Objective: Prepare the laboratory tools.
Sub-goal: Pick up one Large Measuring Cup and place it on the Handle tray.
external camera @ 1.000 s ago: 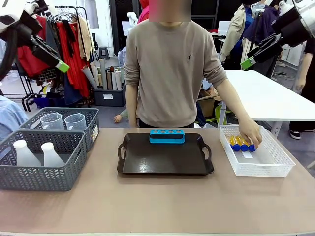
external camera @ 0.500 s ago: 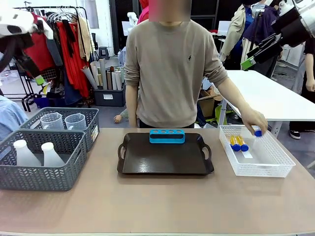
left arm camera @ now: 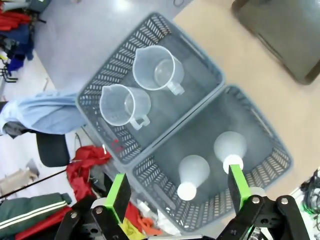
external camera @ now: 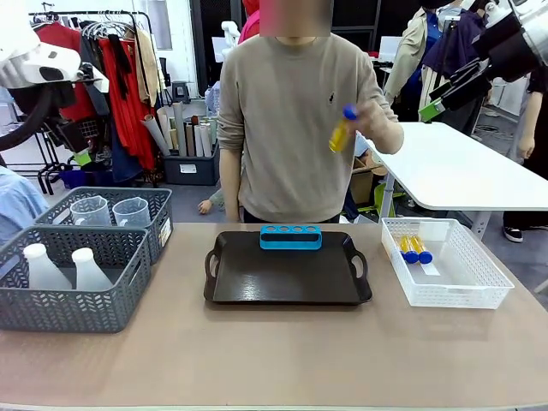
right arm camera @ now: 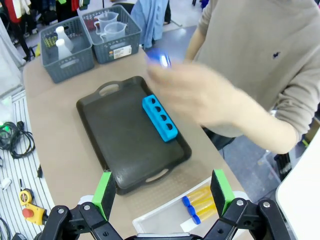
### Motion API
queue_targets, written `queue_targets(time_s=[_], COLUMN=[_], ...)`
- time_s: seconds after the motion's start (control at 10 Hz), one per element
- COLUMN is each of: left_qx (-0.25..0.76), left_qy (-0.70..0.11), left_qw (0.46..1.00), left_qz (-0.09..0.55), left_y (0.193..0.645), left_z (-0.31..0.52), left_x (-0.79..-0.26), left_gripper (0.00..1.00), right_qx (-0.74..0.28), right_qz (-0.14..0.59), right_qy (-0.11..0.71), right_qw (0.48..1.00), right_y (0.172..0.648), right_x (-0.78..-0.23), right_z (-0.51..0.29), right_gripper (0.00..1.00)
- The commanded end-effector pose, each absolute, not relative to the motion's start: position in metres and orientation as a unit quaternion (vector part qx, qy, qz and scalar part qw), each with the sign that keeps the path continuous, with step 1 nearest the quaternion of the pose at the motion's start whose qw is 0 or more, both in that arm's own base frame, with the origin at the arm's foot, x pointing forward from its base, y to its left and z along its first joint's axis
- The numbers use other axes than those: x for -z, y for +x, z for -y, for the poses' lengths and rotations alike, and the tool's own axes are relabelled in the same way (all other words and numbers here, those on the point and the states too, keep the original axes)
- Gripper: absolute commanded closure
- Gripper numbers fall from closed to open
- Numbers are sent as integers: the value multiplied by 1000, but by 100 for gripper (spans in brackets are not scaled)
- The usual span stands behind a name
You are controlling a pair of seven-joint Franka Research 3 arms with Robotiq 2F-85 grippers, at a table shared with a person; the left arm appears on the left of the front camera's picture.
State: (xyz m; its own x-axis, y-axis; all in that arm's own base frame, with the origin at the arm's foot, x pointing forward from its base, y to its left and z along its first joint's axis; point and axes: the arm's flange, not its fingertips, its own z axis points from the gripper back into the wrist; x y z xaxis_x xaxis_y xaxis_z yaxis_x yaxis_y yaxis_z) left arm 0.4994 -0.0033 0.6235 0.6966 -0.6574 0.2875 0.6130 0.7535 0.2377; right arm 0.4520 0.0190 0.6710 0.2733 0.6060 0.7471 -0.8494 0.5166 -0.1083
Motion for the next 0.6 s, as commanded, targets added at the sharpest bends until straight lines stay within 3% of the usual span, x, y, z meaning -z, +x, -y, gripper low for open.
queue_targets(time_s=[0.0,0.4,0.5], left_qx=[344,344,304], left_qy=[74,67,66], left_qw=[920,920,939], left_qz=[174,176,148], left_y=[499,500,506], left_z=[-3,-1,-3], left_x=[-622,-622,-612], left_gripper=[0,0,0], right_qx=[-467,-467,-467], right_qz=[385,385,385], right_qy=[165,165,165], right_qw=[779,779,779], right_y=[452,452,452], right_x=[-671,-671,-671], right_z=[-19,-19,-19], right_gripper=[0,0,0])
